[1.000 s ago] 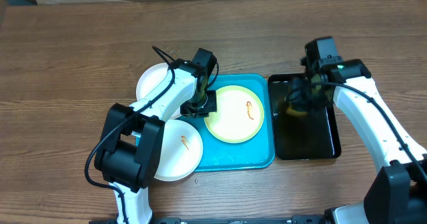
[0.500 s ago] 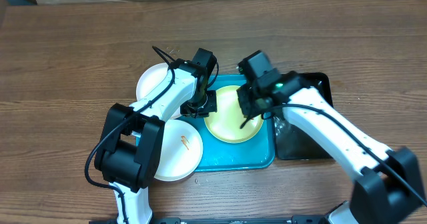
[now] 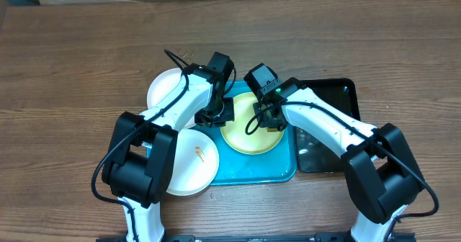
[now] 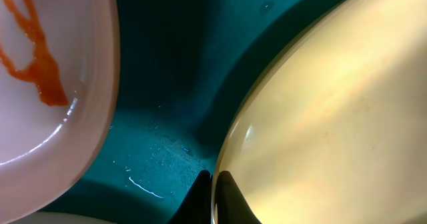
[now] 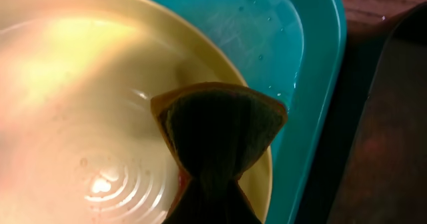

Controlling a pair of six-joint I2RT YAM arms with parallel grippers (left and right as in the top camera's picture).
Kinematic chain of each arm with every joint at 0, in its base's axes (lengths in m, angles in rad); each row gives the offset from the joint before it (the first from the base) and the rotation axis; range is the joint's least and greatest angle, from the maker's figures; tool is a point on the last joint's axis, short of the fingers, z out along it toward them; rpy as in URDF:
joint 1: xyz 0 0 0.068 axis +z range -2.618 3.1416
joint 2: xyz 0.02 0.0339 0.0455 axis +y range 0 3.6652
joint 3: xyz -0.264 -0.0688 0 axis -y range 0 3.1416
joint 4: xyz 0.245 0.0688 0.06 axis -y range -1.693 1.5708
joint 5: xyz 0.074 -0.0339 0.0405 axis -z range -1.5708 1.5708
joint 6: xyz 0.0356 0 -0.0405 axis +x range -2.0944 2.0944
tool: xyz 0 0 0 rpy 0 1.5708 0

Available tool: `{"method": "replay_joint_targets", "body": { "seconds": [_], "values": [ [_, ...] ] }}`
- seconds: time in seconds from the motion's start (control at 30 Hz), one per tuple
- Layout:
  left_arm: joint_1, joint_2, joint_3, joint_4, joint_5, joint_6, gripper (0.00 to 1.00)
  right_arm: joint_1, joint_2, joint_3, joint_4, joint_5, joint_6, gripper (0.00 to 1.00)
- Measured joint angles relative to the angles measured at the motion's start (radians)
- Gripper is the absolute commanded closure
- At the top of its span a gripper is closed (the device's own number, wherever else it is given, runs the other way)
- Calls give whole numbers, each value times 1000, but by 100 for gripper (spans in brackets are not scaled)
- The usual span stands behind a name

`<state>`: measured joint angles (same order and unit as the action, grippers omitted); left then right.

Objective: Clean dirty plates on tray and stack at the side
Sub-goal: 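Scrub the yellow plate with the sponge while the left gripper holds it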

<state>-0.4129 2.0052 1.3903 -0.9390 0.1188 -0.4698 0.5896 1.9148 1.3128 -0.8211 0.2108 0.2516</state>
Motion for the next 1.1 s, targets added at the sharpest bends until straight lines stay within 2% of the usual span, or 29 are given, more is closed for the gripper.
{"method": "replay_joint_targets", "body": {
  "seconds": [0.2,0.33,0.53,0.7,0.87,1.1],
  "values": [
    [0,0,0,0,0,0,96,0,63,3,18,18,28,92],
    [0,0,0,-3,0,0,96,0,78,15,12,24,83,94],
    [0,0,0,-14,-1,-1,96,-10,84,22,34,-65,135,96],
    [0,0,0,-16,-11,-3,96,-21,91,29,74,-195,166,96],
    [0,0,0,-16,-15,-3,96,-32,102,30,131,-437,125,96],
    [0,0,0,-14,-15,-3,96,-129,79,106,-43,-618,31,96]
  ]
}}
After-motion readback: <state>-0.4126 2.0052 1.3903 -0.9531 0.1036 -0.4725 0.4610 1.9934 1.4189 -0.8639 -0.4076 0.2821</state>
